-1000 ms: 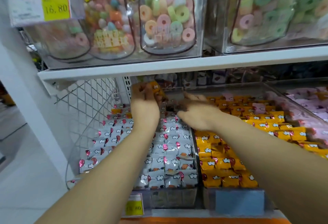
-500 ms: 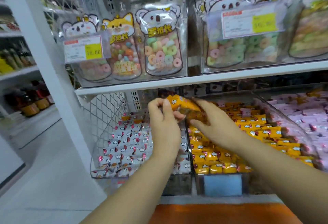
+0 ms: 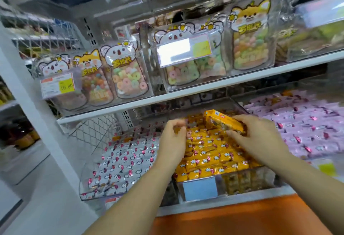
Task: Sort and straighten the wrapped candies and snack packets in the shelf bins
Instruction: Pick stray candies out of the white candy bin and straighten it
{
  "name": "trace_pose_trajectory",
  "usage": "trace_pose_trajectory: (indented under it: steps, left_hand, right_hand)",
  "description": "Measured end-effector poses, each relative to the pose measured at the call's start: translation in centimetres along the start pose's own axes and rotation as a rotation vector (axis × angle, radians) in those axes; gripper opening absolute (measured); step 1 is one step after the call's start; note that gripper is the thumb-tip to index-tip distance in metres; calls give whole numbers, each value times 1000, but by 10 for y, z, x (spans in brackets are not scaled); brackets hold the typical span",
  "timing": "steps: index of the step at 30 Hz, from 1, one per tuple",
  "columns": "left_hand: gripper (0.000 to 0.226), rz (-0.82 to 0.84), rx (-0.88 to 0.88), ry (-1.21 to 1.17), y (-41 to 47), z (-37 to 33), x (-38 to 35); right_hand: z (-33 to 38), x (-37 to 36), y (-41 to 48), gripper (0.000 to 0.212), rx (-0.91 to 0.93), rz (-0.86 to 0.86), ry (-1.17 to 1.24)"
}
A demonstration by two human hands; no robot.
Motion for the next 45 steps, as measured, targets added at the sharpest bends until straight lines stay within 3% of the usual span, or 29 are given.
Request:
trace_pose_trajectory:
  steps: [7, 14, 23, 30, 37, 45]
  left_hand:
    - [14, 160, -51, 283, 12, 8, -38]
    - [24, 282, -183, 536, 36, 6, -85]
    - [32, 305, -30, 511, 95, 15, -125]
    - [36, 436, -62, 627, 108, 20, -152]
    - [15, 349, -136, 660, 111, 20, -155]
    - [9, 196, -191, 553, 107, 1, -140]
  right_hand:
    - [-38, 8, 11, 52, -72, -46, -303]
    - [-57, 7, 6, 56, -25, 226, 58]
    - [-62, 2, 11, 46, 15, 289, -2]
    - [-60, 3, 19, 39, 39, 280, -31]
    - [-60, 2, 23, 35, 37, 254, -50]
    - [-59, 2, 23, 40, 30, 260, -61]
Point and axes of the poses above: each hand's wrist, its own y-axis towards the middle knuckle, its own x-axis out of the back of the hand, z = x × y, the point moved 5 cm from there along y, towards the middle knuckle, and after that the axes turned 8 degrees about -x, right-handed, at the moved point
